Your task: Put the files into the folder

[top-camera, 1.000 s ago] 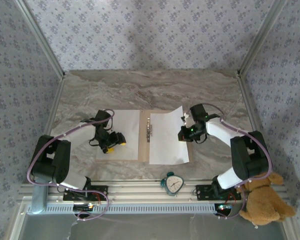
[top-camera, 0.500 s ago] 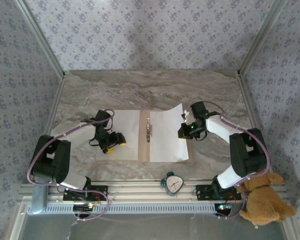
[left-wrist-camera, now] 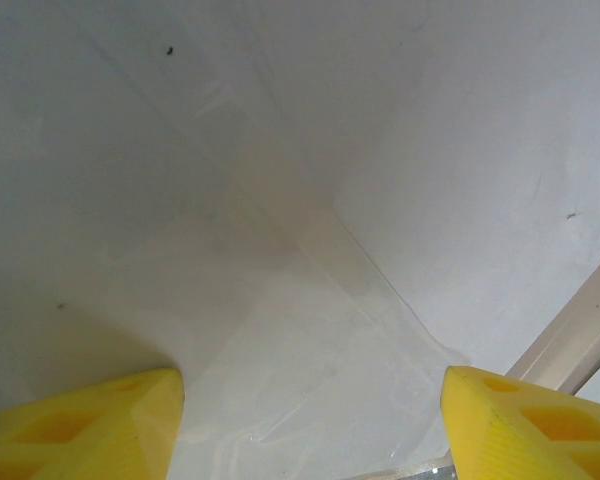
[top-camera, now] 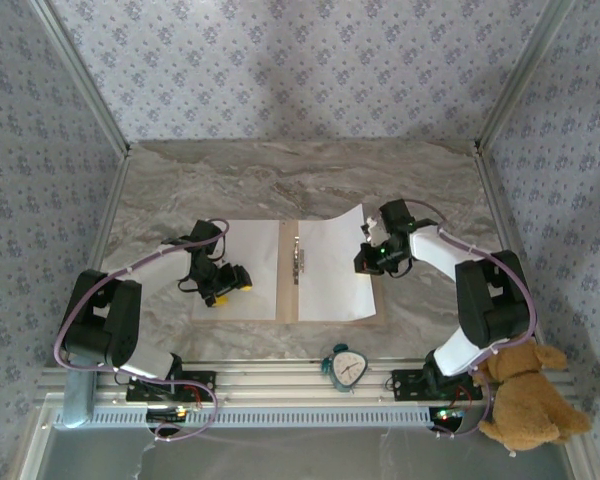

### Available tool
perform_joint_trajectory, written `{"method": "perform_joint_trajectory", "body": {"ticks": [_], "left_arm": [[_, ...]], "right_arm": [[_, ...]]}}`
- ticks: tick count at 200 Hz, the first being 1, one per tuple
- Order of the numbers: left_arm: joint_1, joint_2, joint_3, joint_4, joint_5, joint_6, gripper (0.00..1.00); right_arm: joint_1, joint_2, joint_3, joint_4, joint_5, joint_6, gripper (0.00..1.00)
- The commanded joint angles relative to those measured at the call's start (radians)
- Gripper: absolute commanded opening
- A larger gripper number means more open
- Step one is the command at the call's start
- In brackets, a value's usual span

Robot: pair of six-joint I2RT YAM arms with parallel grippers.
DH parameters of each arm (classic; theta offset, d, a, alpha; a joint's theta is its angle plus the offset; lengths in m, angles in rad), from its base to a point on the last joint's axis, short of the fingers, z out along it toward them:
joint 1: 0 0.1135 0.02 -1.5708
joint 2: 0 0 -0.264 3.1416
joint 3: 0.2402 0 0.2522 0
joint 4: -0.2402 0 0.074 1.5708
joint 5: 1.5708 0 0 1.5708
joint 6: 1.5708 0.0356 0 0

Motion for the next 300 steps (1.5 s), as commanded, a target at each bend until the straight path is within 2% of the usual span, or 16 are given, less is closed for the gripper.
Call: {"method": "perform_joint_trajectory", "body": {"ticks": [1, 161, 300], "left_arm": [[0.008, 0.001, 0.003, -0.06, -0.014, 0.019, 0.7], [0.008, -0.002, 0.009, -0.072, -0.015, 0.029, 0.7], [0.008, -0.006, 0.003, -0.067, -0.013, 0.026, 0.7]], "right_arm": [[-0.007, 0.016, 0.03, -0.028, -0.008, -0.017, 0.0], [-0.016, 0.0, -0.003, -0.041, -0.05, -0.071, 0.0], [-0.014, 0.009, -0.004, -0.011, -0.056, -0.037, 0.0]]}}
